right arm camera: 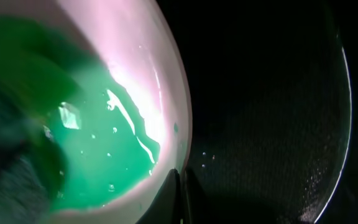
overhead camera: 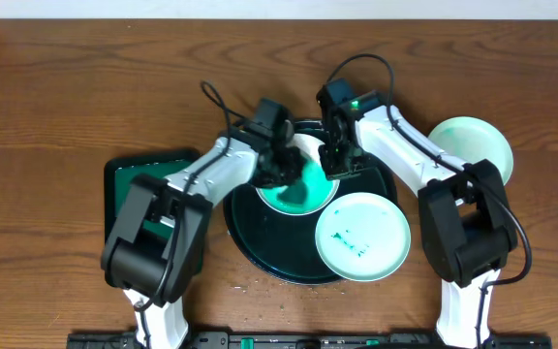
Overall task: Clean dirty plates on tray and stack at the side
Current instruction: 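Scrub the plate with the sponge while the right gripper holds it, then return the sponge to the green water tray with the left gripper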
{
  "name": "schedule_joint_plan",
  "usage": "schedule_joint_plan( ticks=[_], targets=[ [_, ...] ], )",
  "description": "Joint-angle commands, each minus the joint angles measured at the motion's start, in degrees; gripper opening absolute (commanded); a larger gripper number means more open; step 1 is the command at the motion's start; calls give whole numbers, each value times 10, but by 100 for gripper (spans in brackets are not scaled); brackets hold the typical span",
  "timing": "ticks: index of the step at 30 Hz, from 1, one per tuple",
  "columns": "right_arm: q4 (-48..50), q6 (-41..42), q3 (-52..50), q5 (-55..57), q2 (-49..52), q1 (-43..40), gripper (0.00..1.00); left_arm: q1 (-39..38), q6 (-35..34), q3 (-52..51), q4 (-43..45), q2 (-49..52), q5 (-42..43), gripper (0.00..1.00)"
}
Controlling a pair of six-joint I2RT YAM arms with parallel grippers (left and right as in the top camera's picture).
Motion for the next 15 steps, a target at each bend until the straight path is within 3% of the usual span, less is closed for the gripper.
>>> schedule_joint_plan(
  ticks=[1,11,15],
  targets=[
    [-2,12,0,-14,-11,16,1,-35,-10,-26,-10,40,66,7],
    [-3,16,0,-13,-11,20,1,38,-28,-11,-18,32,46,7],
    [-1,16,0,-13,-11,20,1,92,-31,20,-78,15,-18,7]
  ],
)
